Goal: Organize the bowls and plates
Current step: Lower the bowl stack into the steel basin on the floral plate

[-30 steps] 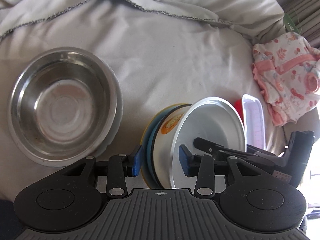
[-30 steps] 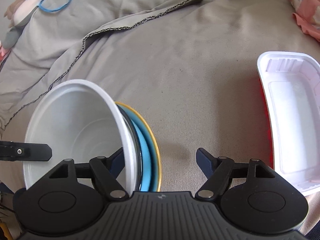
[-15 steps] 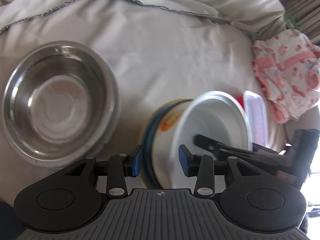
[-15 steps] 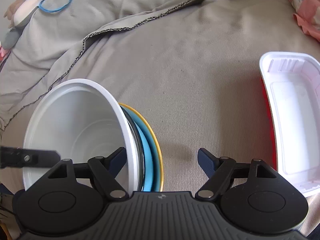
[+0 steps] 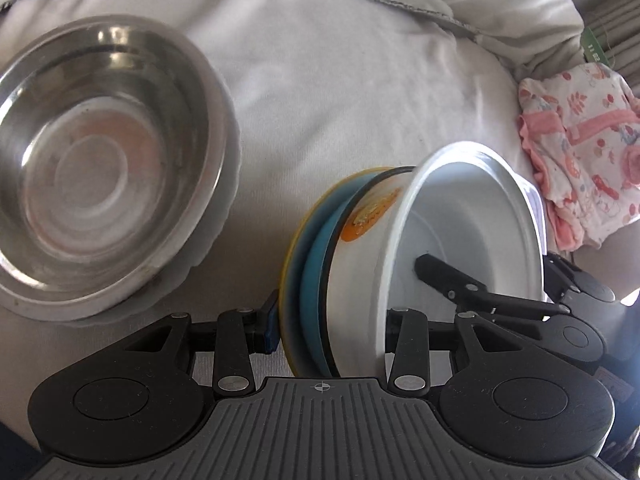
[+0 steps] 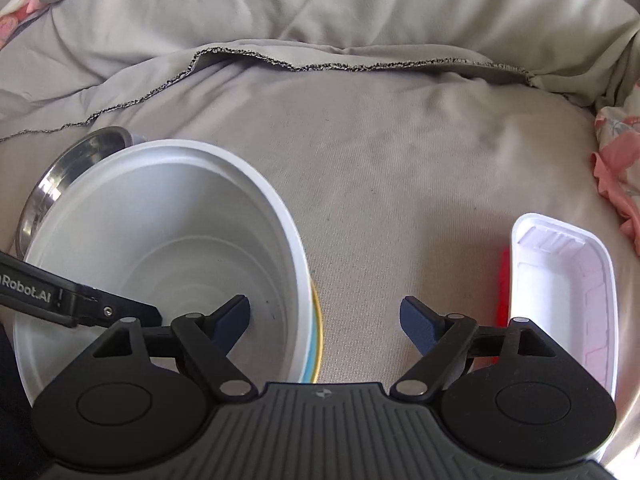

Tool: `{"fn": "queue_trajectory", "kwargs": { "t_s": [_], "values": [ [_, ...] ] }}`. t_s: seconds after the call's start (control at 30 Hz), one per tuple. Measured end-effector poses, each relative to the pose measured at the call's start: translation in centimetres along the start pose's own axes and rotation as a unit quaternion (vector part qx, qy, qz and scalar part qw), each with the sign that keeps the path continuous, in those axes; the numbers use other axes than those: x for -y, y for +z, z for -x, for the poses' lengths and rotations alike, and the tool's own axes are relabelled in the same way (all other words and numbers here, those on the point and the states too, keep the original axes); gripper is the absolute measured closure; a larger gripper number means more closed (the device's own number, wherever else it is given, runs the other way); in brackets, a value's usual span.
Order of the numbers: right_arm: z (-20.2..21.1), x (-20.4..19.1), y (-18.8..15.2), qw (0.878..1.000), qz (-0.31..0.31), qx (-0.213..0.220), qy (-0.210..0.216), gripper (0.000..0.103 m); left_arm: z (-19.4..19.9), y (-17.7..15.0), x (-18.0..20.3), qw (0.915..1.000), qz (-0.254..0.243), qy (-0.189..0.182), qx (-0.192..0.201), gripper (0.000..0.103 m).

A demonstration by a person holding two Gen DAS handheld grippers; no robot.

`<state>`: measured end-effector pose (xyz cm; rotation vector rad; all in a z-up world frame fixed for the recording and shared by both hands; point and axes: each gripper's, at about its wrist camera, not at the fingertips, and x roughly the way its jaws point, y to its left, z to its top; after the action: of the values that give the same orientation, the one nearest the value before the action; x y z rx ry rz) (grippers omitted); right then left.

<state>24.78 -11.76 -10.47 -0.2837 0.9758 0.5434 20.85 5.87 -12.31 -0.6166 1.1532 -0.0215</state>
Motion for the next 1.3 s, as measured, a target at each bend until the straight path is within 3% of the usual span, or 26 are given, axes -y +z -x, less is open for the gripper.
{"fn": "queue_trajectory", "kwargs": {
  "t_s": [0.13,0.37,0.77,1.3],
  "values": [
    [-0.8,1.1,0.0,0.997,-0.046,-0.021,0.050,0.018,0.0,-0.5,0.4,0.9996,-0.025,-0.002,0.015,0.056],
    [-2.2,3.4,-0.5,0.979,-0.139,-0.080,0.126,0.023,0.0,-0.4,0.3,0.9996,-0.025,-0.009,0.012,0.054],
    [-2.0,1.5,-0.3,0.978,-0.120,-0.091,0.145,0.032,0.0,-0.4,0.2,0.9996,-0.022,-0.018,0.006,0.050],
    [-2.6,3.3,-1.4,0.967,-0.148,-0.094,0.186,0.032,-0.4,-0.5,1.1,0.9992,-0.037,0.004,0.015,0.046]
  ]
}}
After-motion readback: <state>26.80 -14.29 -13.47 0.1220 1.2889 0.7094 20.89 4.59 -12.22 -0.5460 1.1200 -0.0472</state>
